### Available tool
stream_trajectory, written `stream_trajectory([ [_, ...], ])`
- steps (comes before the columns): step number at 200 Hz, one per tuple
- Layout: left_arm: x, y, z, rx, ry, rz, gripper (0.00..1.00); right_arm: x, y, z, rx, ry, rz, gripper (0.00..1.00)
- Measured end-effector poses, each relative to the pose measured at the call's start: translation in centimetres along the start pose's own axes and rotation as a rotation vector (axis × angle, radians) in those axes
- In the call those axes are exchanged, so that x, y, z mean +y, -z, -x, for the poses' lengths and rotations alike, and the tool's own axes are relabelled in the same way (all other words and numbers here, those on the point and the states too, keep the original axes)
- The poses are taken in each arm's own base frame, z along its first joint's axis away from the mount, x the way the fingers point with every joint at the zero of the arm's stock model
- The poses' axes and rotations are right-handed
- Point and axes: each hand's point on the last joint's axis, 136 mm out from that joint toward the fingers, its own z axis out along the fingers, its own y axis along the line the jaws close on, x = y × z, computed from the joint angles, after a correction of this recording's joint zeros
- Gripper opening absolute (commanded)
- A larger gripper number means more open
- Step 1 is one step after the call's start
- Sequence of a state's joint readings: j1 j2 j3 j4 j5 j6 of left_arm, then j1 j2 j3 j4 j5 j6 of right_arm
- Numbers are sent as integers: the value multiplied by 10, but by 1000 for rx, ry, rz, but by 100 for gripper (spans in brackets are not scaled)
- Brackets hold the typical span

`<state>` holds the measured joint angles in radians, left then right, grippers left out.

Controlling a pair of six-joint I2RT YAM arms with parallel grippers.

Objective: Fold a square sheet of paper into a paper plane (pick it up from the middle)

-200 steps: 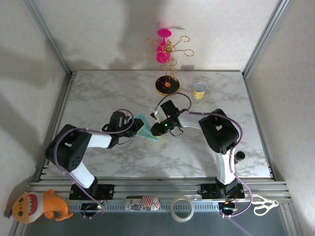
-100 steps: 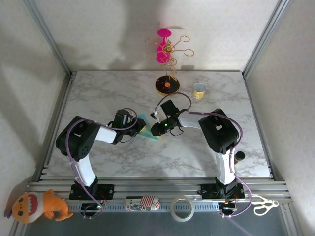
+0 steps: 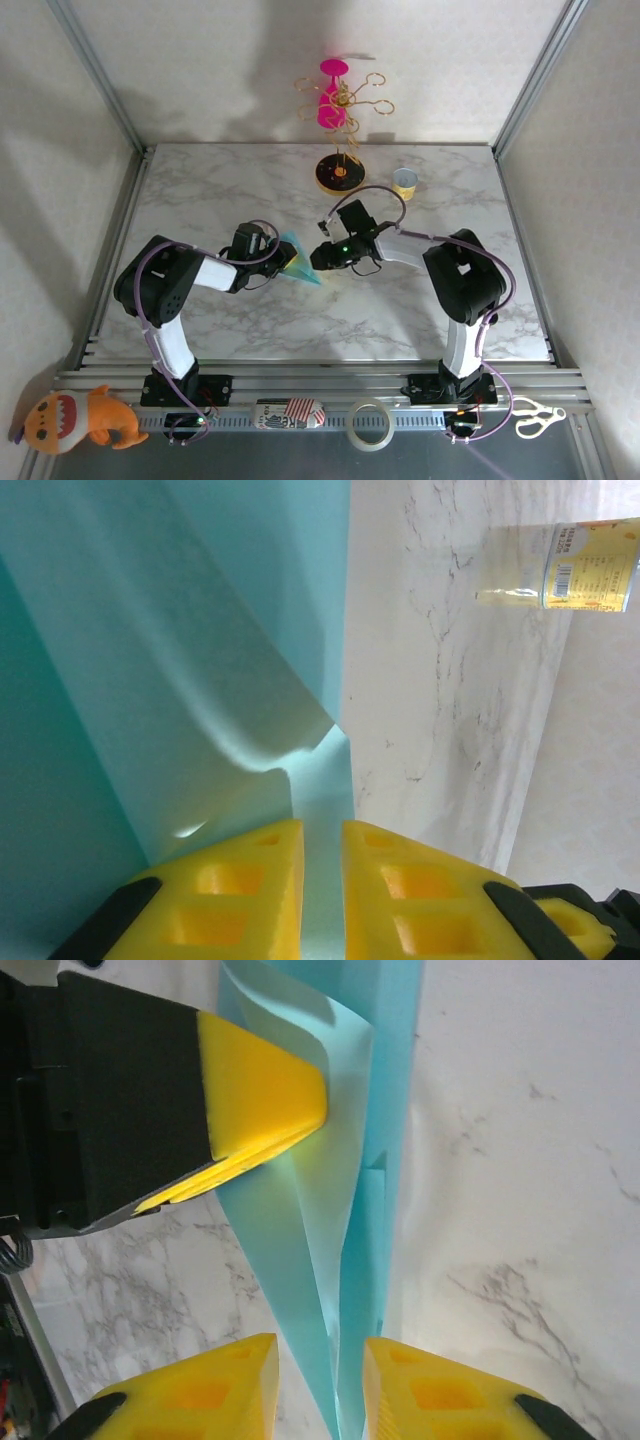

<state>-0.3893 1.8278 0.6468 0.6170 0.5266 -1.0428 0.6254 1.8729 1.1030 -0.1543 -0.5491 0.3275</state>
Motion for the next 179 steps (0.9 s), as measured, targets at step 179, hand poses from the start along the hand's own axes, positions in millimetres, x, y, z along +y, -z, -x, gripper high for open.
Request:
stream_trajectory([
  [179,0,1,0,-6,-6,-13,18,-10,-18,-34,107,-96,45,11],
])
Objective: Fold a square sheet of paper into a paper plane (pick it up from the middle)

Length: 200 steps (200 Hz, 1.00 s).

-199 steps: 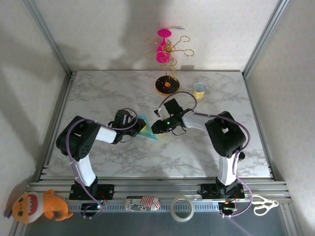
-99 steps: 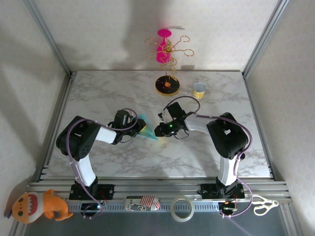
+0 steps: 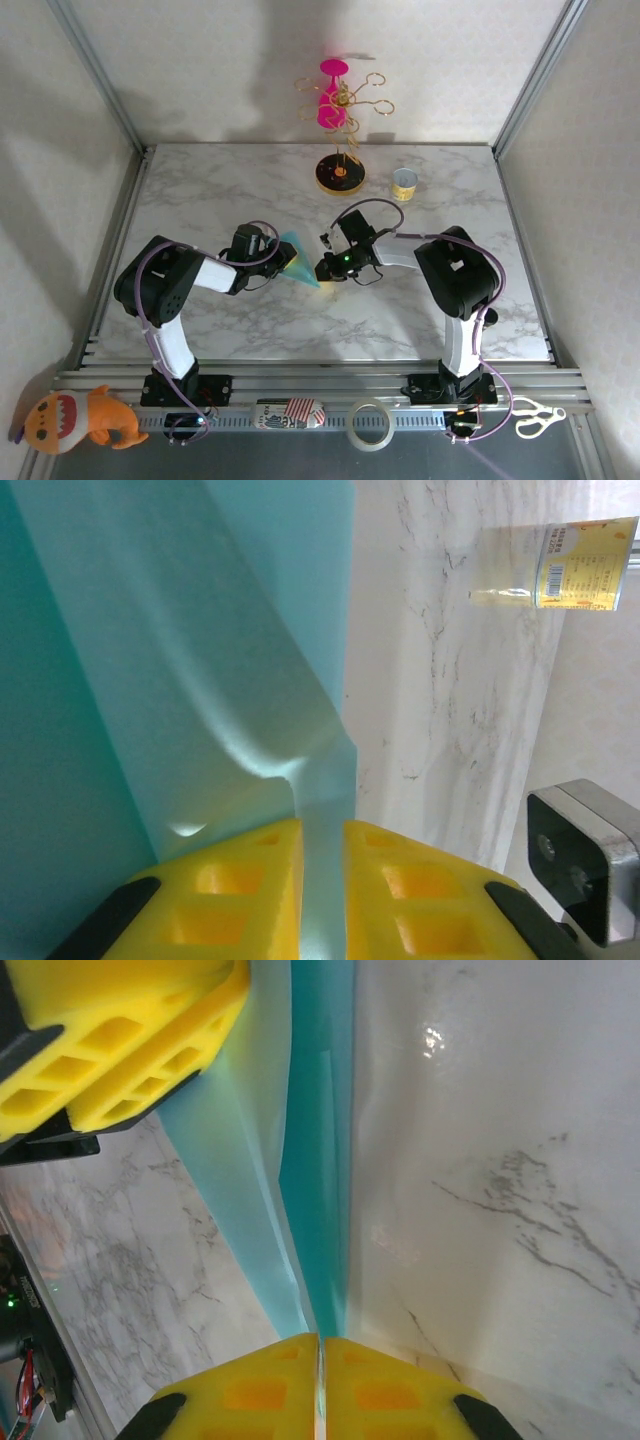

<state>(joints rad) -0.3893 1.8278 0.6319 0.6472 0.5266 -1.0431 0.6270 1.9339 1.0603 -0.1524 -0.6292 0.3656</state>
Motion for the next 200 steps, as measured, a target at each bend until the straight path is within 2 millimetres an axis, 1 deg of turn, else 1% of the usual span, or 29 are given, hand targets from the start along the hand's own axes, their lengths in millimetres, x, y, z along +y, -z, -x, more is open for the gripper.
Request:
stream_trajectory([
  [36,0,0,0,-1,-1,-2,18,-2,-3,-1,7,2,-2,12],
  [62,0,0,0,-1,-1,-2,18,-2,-3,0,6,4,-2,16],
  [78,1,0,0,-1,-1,-2,18,-1,1,4,-14,12,-22,18],
  [97,1,0,0,-1,-1,-2,18,7,15,15,-70,44,-46,18],
  [114,1,0,0,-1,-1,-2,18,21,29,25,-123,81,-38,15],
  [129,1,0,-1,-1,-1,-1,18,31,32,32,-139,103,-21,14],
  [142,1,0,-1,-1,-1,-1,18,37,29,33,-135,117,-11,13],
  [165,1,0,-1,-1,-1,-1,18,46,15,32,-104,129,12,11],
  [200,1,0,0,-2,0,0,17,39,-5,27,-59,102,7,10],
])
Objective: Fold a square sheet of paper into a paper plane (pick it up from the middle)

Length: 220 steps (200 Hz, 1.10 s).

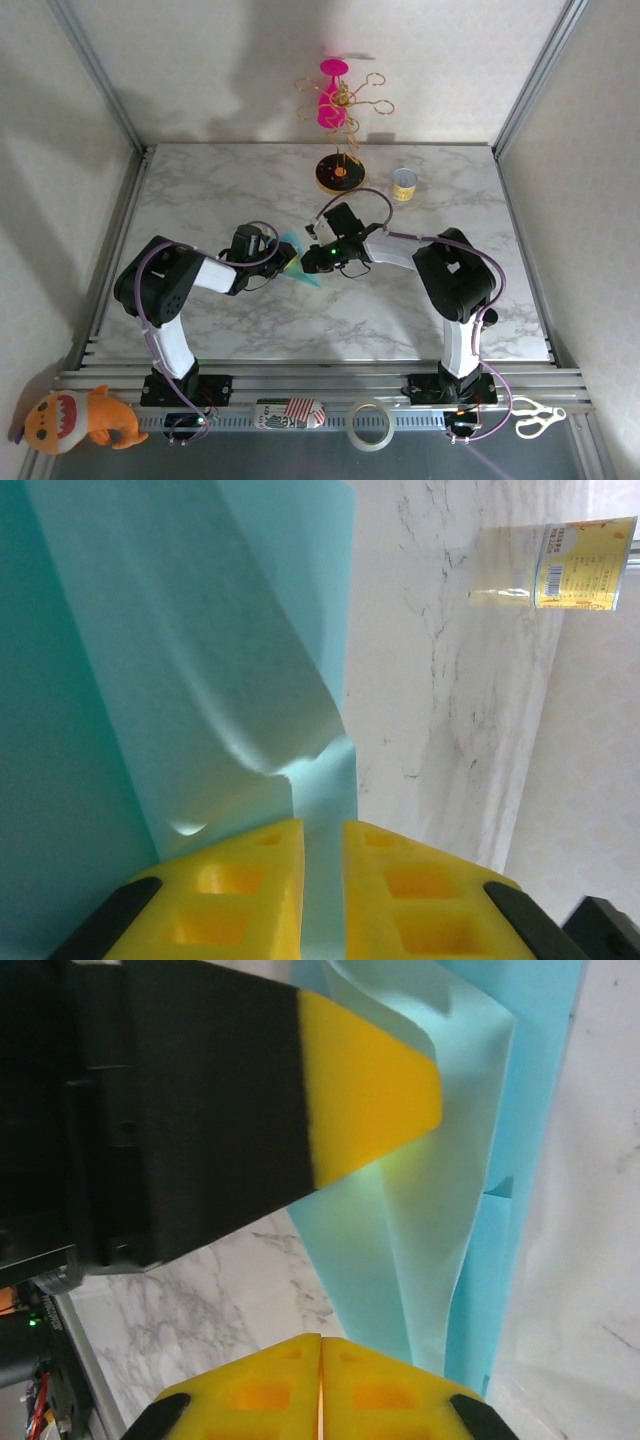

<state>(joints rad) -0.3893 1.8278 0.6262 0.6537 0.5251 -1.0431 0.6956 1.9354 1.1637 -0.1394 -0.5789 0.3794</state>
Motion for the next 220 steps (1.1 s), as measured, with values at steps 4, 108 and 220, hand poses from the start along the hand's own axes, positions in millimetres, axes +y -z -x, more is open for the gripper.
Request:
stream_trajectory([
  [4,0,0,0,-1,1,1,17,-1,-2,-1,4,-2,-1,10],
  [108,2,-1,1,4,22,23,16,-12,-12,-14,45,-54,-36,9],
  [220,4,-2,1,8,42,44,15,-21,-14,-25,48,-74,-43,9],
])
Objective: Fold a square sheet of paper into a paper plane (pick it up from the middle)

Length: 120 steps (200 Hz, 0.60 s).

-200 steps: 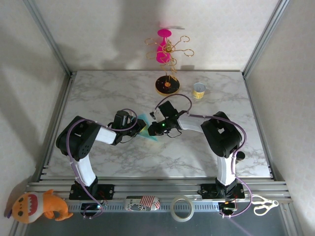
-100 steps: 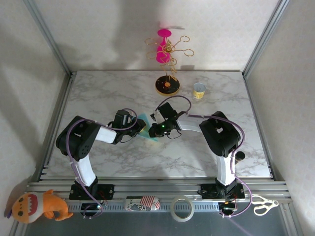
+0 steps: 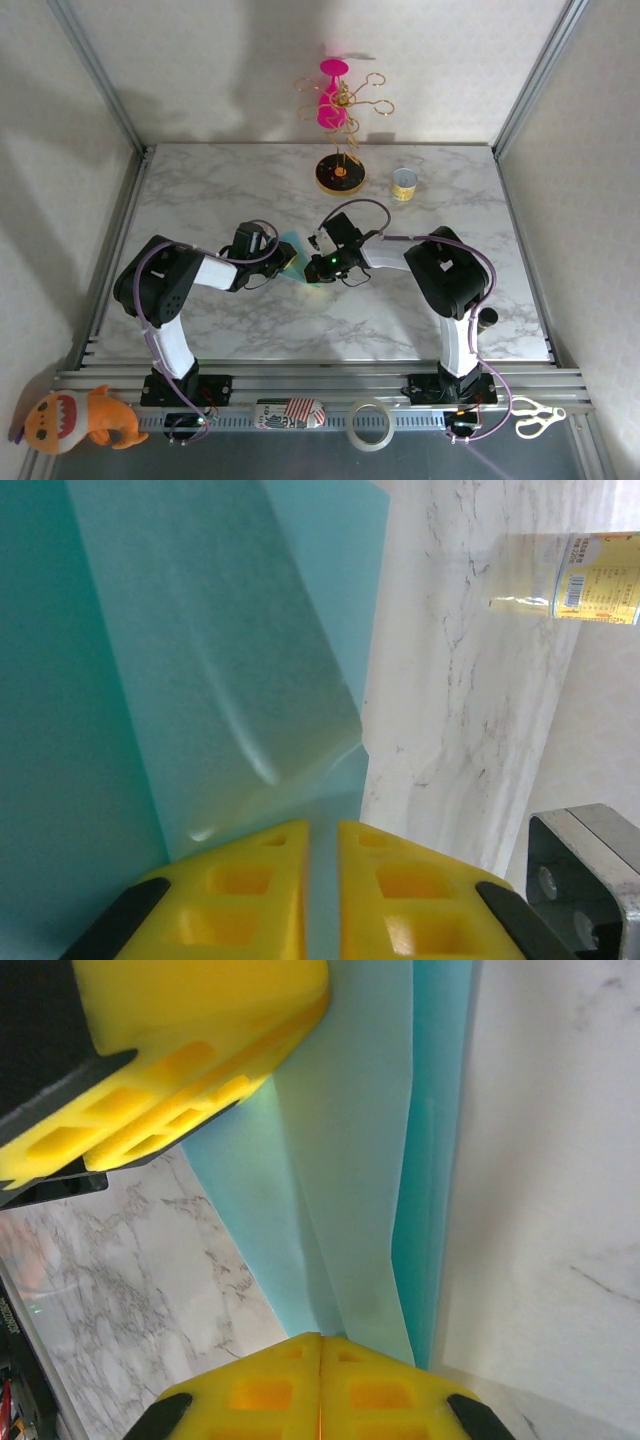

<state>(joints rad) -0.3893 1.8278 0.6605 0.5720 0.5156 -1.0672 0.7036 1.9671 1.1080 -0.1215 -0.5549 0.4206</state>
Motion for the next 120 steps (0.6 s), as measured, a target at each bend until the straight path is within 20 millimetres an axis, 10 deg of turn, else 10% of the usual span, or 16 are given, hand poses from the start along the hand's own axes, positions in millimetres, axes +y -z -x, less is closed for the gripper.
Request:
stream_trajectory([
  [120,0,0,0,0,0,0,15,-6,29,6,-98,-65,-23,24],
])
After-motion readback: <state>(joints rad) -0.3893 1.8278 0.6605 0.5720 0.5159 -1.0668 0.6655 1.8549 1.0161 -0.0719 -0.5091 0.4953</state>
